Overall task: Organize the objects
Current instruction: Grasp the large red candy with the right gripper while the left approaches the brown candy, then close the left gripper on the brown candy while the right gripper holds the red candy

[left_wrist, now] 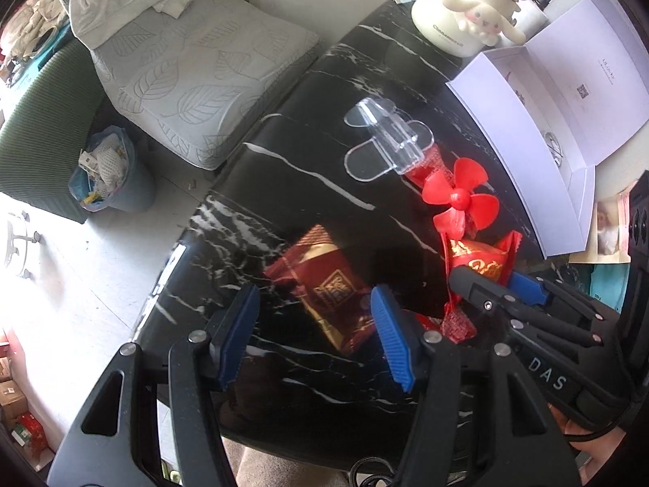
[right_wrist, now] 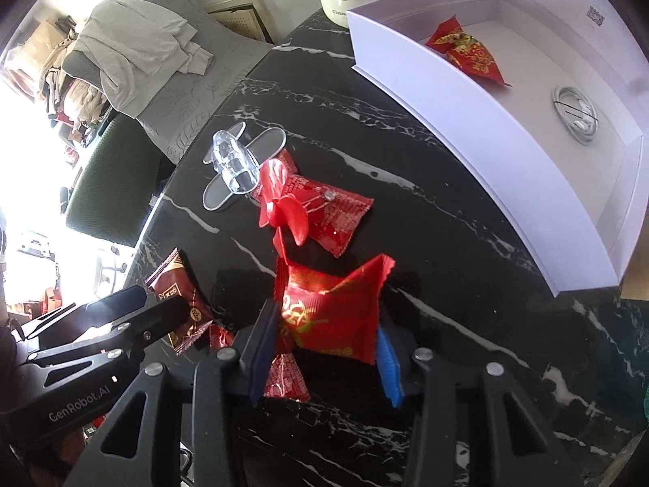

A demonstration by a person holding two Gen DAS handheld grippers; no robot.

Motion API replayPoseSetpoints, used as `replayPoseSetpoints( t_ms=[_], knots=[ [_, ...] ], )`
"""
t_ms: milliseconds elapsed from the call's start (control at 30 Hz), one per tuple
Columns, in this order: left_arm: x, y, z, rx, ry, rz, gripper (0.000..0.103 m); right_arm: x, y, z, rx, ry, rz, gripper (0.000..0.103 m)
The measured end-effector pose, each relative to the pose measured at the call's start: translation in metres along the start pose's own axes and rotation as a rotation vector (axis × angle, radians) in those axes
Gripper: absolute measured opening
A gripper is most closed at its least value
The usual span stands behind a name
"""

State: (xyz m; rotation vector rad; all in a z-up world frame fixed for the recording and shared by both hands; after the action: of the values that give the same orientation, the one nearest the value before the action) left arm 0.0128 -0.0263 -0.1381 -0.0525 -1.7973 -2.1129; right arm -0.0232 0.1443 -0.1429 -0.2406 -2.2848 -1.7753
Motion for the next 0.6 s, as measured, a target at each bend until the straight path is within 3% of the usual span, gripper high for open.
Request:
replayPoseSetpoints(
  t_ms=[267,467,567,600],
  knots=[
    [0.004,-0.014,0.008,0.004,0.039,-0.037,0.056,-0.004,0.007,0.013,-0.023,-0.007,0.015,0.045],
    [0.004,-0.015,0.017,0.066,0.027,-0.033,0.056,-0.004,0.009,0.021,-0.027,-0.017,0.021,0.045],
    [0.001,-0.015,0.021,0.103,0.009,-0.014,0.047,-0.006,0.010,0.023,-0.026,-0.022,0.021,0.044],
    [0.000,-0.014,0.022,0.119,-0.005,-0.005,0.037,-0.006,0.010,0.024,-0.025,-0.023,0.020,0.044]
  ],
)
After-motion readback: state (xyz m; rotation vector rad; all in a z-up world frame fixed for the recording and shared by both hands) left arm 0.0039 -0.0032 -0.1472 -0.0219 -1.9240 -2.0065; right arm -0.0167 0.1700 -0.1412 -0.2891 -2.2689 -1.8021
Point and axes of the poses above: each gripper's, at about its wrist camera, not at the fingertips, and y roughly against the way its jaws point, z to its right, x to its top, the point moved 1 cm from there along -y, roughly the way its jaws point, and after that the axes turned 5 degrees about z, right-handed, at the moved point
